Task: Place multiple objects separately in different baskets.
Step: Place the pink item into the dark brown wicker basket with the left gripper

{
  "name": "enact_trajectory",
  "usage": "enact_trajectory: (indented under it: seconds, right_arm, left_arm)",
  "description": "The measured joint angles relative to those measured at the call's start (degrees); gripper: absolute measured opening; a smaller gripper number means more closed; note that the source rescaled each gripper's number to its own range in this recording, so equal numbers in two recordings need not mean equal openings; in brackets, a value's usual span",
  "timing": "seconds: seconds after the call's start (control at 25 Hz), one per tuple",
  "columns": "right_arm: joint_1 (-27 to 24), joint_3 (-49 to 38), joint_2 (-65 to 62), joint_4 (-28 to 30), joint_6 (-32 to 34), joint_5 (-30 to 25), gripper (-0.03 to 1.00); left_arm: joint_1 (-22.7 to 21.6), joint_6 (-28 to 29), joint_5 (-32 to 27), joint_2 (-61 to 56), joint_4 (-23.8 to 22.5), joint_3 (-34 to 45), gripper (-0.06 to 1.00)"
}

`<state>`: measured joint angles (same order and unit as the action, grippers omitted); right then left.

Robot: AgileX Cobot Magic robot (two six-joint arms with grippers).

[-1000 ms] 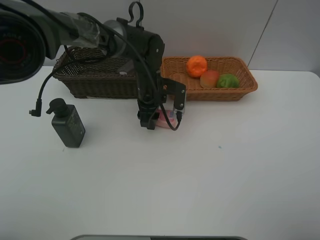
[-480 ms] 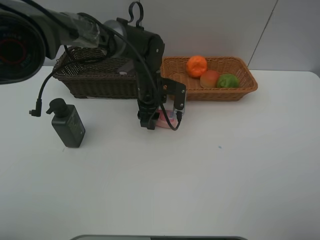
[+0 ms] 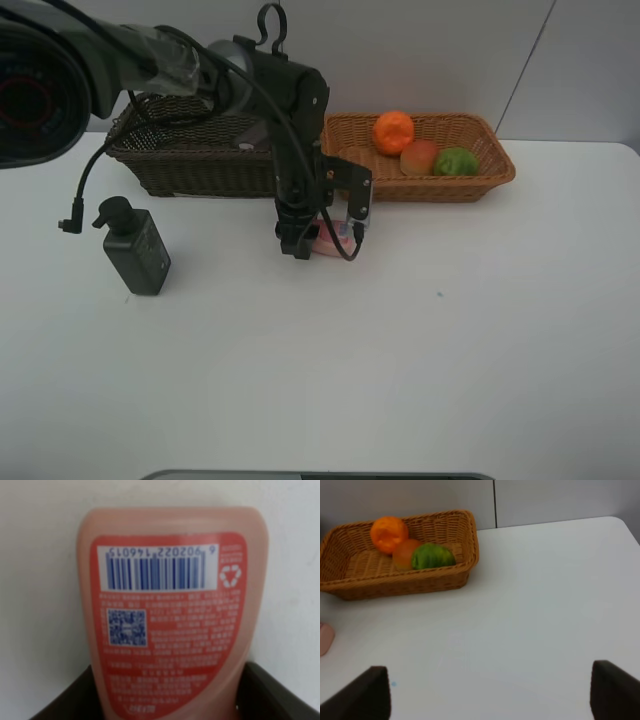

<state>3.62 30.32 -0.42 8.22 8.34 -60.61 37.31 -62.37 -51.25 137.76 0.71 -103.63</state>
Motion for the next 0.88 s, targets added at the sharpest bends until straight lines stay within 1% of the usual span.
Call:
enact_trajectory:
  seconds: [0.16, 0.28, 0.4, 0.56, 0.72, 0.88]
  right_arm:
    - [0.0, 0.0, 0.0, 0.0, 0.0, 0.0, 0.88]
    - [0.0, 0.0, 0.0, 0.0, 0.0, 0.0, 0.88]
    - [0.0, 0.0, 0.0, 0.0, 0.0, 0.0, 0.88]
    - [0.0, 0.0, 0.0, 0.0, 0.0, 0.0, 0.88]
    - [0.0, 0.0, 0.0, 0.0, 0.0, 0.0, 0.88]
    - [0.0, 0.0, 0.0, 0.0, 0.0, 0.0, 0.88]
  left_arm:
    - [0.0, 0.1, -0.1, -2.0, 0.0, 0.0, 0.37]
    - [0.0, 2.0, -0.6, -5.6, 0.0, 0.0, 0.37]
    - [0.0, 3.8, -2.1, -9.2, 0.0, 0.0, 0.37]
    - [-0.5, 4.0, -4.6, -13.6, 0.0, 0.0, 0.37]
    - [-3.4, 4.0, -5.0, -16.5, 0.0, 0.0, 0.37]
    - [-8.3, 4.0, -5.2, -16.7, -0.1, 0.0, 0.37]
